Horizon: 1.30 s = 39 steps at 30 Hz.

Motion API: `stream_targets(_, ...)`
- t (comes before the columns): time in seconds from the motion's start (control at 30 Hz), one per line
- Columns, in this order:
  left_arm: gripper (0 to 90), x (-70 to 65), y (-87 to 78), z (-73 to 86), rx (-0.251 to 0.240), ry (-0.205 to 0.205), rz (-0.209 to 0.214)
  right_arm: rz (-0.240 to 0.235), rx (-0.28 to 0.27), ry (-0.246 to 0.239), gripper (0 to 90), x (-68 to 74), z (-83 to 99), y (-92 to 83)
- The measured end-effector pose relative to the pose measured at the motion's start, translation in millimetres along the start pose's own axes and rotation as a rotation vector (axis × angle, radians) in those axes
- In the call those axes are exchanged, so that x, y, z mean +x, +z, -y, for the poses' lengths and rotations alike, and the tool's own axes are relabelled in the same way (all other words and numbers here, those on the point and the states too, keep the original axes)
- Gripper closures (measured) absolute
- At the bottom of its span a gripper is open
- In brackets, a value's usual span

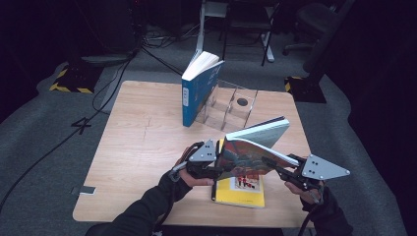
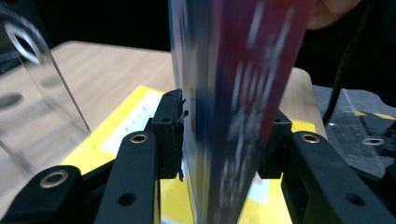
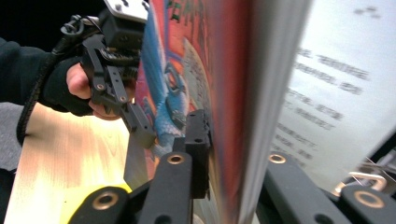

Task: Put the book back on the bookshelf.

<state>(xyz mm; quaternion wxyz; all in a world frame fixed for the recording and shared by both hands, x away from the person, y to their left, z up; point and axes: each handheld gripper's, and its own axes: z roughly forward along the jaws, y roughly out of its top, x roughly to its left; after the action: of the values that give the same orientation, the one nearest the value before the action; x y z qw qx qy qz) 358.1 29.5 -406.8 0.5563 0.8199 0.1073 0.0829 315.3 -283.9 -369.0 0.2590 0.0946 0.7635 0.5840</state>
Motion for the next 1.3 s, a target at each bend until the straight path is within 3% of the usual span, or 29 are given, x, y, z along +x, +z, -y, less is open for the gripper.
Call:
stream_targets(0.03,60.1,0.3,-0.4,-4.0,-0.017,-0.002,0.012,0.005,-0.002,0.004,79.1,-1.1,0.7,-1.8)
stream_targets(0.2,60.7,0.6,-4.2,-18.8,-0.053,0.023,-0.007,0.027,0.001,0.016,76.8,-2.8,4.1,-8.1)
stream_targets(0.33,59.7,1.9,-8.4,-29.0,-0.094,0.006,-0.011,0.049,0.004,0.033,74.6,-4.9,7.3,-11.5)
stream_targets(1.07,57.9,1.7,-4.4,-70.3,-0.124,0.059,-0.038,0.082,0.050,0.071,74.2,-11.2,23.0,-16.1)
stream_targets(1.3,63.1,-0.7,1.2,-74.8,-0.124,0.062,-0.044,0.093,0.078,0.088,65.0,-12.3,29.1,-15.6)
